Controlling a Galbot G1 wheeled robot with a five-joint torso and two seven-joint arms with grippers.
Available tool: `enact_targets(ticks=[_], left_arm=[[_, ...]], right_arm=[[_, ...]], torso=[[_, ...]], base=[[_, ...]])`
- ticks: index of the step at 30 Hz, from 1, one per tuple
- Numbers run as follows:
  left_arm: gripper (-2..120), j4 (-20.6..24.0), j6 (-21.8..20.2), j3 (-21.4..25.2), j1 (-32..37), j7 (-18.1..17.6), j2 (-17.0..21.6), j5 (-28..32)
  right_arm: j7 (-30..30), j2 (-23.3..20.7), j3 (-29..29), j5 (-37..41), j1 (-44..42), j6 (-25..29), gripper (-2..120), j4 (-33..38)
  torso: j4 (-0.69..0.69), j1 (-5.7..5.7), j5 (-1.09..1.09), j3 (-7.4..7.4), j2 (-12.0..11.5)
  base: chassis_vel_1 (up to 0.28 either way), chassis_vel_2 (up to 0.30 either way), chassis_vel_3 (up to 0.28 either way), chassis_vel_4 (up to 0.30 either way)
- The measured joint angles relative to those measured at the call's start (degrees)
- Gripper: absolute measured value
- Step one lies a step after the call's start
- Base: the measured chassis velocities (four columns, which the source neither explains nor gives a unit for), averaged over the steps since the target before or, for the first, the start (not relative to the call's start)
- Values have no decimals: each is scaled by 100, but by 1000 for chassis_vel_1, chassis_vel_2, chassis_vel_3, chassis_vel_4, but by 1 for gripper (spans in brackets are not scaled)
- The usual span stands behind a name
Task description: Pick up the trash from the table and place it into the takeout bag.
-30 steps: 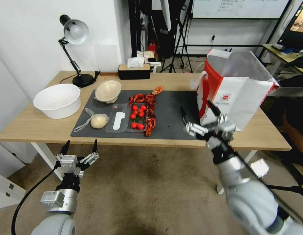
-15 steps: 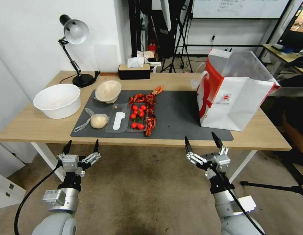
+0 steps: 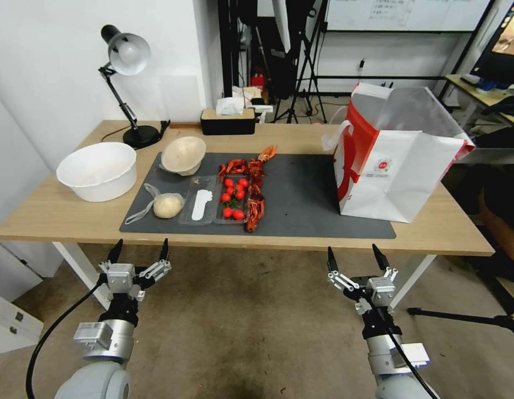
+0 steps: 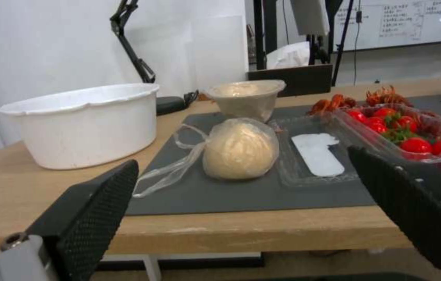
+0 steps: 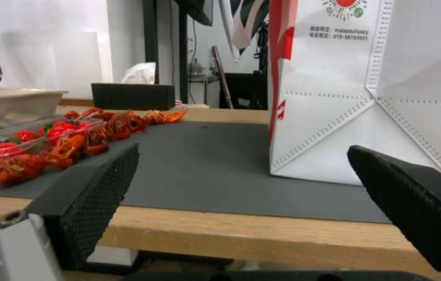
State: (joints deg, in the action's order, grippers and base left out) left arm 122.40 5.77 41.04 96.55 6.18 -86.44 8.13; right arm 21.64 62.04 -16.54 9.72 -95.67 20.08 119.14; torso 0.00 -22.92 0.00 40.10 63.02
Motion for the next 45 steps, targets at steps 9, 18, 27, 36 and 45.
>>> enact_targets(ticks=[9, 18, 27, 36, 45], left_arm=[[100, -47, 7, 0, 4, 2, 6, 0], [100, -87, 12, -3, -3, 5, 12, -5], [100, -298, 12, -84, -263, 7, 237, 107], [100, -719, -158, -299, -889, 22, 852, 878], [100, -1043, -381, -464, -1377, 35, 1452, 1585]], right_arm=[[80, 68, 71, 9, 64, -29, 100, -163], [178, 196, 161, -24, 109, -51, 100, -325], [236, 241, 167, -43, 118, -75, 100, -361], [263, 246, 203, -43, 204, -167, 100, -340], [277, 178, 350, -12, 509, -296, 100, -424]], torso=[[0, 0, 0, 0, 0], [0, 0, 0, 0, 0], [0, 0, 0, 0, 0], [-3, 0, -2, 1, 0], [-2, 0, -3, 1, 0]], base=[[0, 0, 0, 0], [0, 0, 0, 0], [0, 0, 0, 0], [0, 0, 0, 0], [0, 0, 0, 0]])
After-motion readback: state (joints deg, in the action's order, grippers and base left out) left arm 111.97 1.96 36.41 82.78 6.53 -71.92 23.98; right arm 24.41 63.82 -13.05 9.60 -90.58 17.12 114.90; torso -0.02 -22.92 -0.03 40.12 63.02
